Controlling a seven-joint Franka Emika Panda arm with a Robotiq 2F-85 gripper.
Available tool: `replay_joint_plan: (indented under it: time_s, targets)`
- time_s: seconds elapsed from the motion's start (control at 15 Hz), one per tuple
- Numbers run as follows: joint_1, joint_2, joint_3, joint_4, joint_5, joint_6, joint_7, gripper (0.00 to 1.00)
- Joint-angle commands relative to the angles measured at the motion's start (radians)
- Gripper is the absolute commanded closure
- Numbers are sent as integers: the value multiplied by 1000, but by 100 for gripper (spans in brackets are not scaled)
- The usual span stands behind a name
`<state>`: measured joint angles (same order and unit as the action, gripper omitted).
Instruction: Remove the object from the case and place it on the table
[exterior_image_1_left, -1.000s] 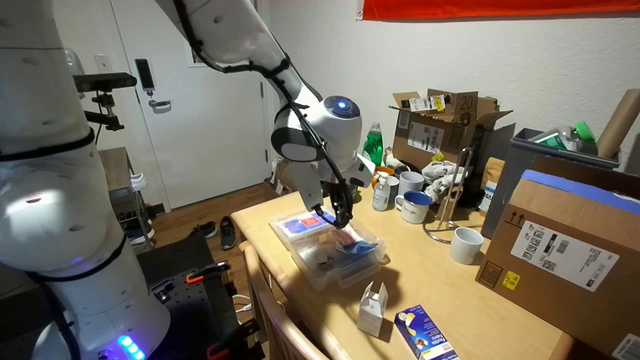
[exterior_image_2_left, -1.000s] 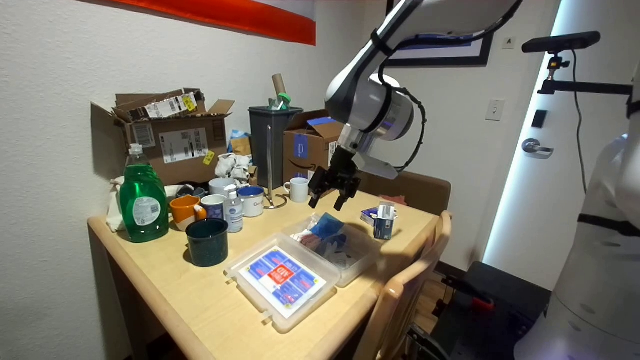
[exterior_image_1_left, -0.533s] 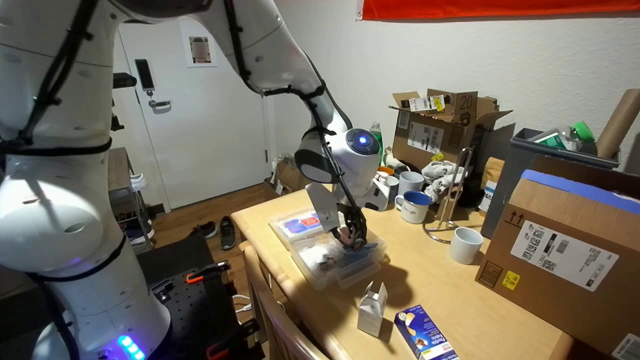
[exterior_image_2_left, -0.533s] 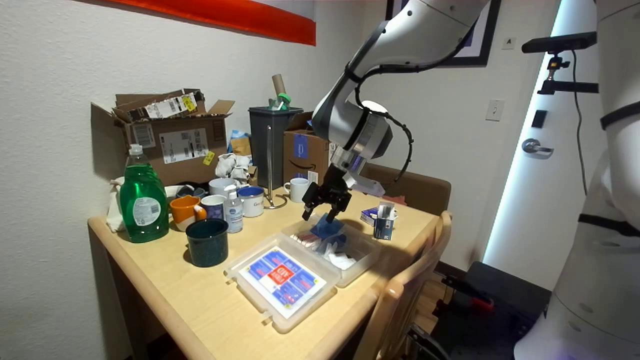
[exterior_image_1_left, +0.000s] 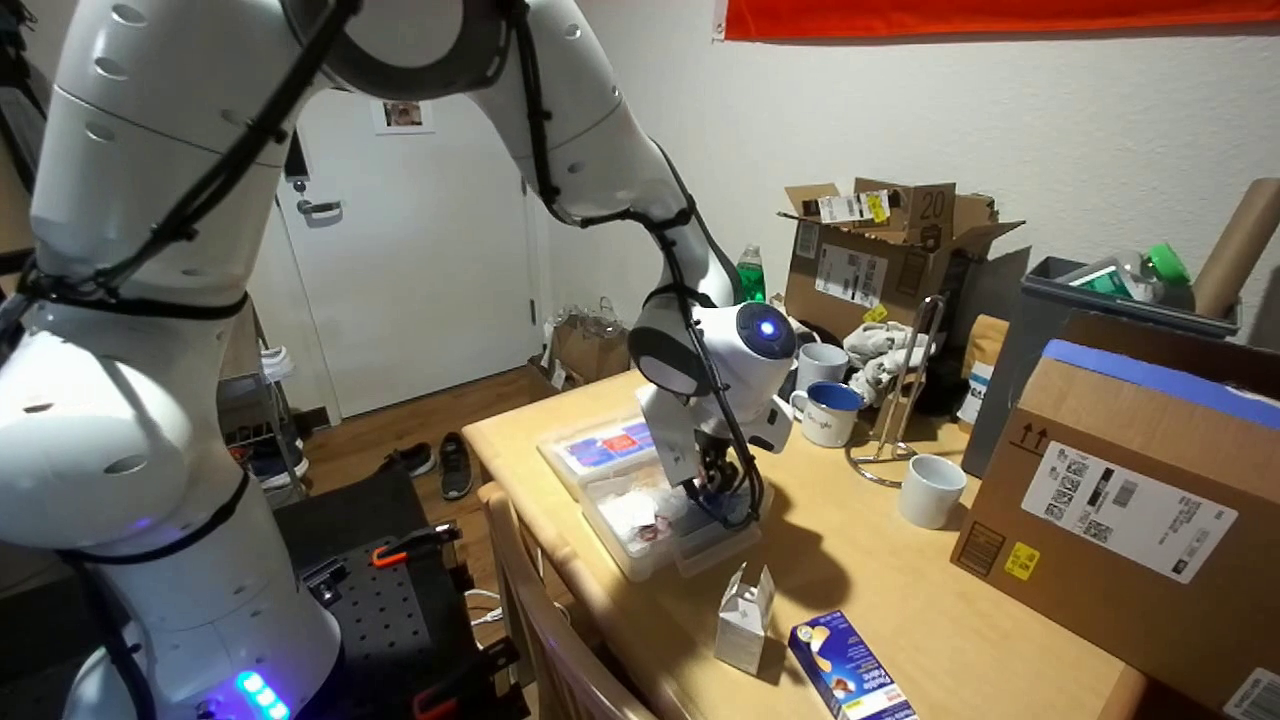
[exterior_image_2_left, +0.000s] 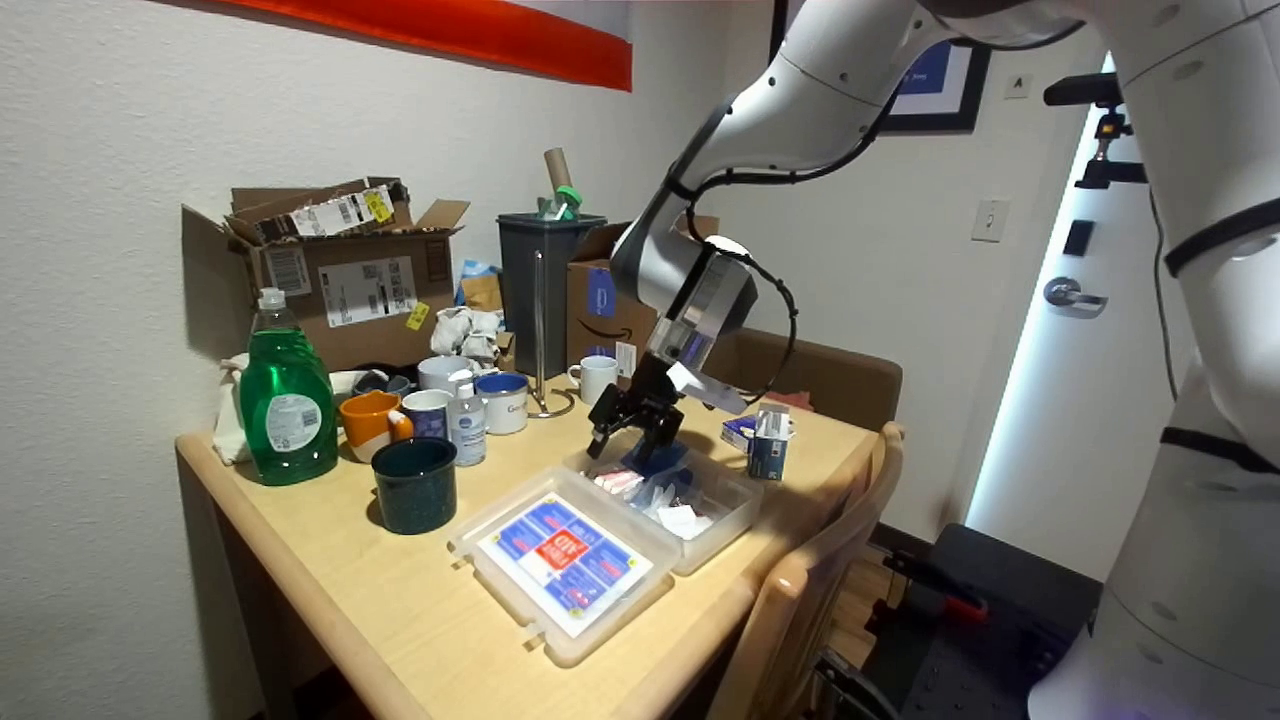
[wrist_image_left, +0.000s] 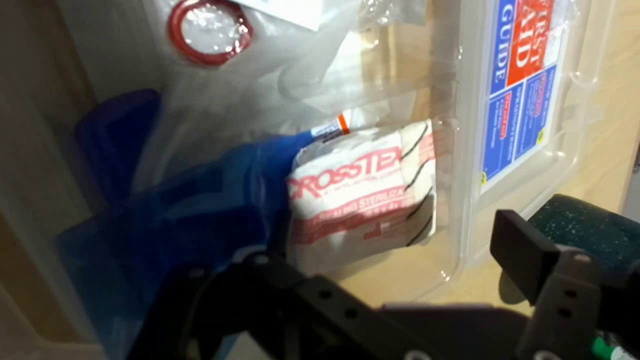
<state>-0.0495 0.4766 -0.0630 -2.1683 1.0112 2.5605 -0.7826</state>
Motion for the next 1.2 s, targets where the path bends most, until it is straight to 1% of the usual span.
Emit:
replay_joint_plan:
  time_s: [0.0,0.07,0.13,0.2,0.27,0.4,0.73,0.8,1.0,1.13]
  targets:
    - [-95,37,71,50,20,-71,-33,0]
    - [-109,47,80,58,17,-82,-34,12]
    - [-121,56,85,67,13,-95,-34,28]
    - [-127,58,88,66,10,-100,-32,34]
    - [-135,63,88,72,9,-107,-32,44]
    - [-144,57,88,70,9,-113,-32,58]
    - [-157,38,86,60,10,-117,-45,97]
    - [-159,30,87,56,12,-117,-47,100]
    - [-162,8,86,47,14,-117,-53,100]
    - [-156,-8,77,40,-8,-121,-40,100]
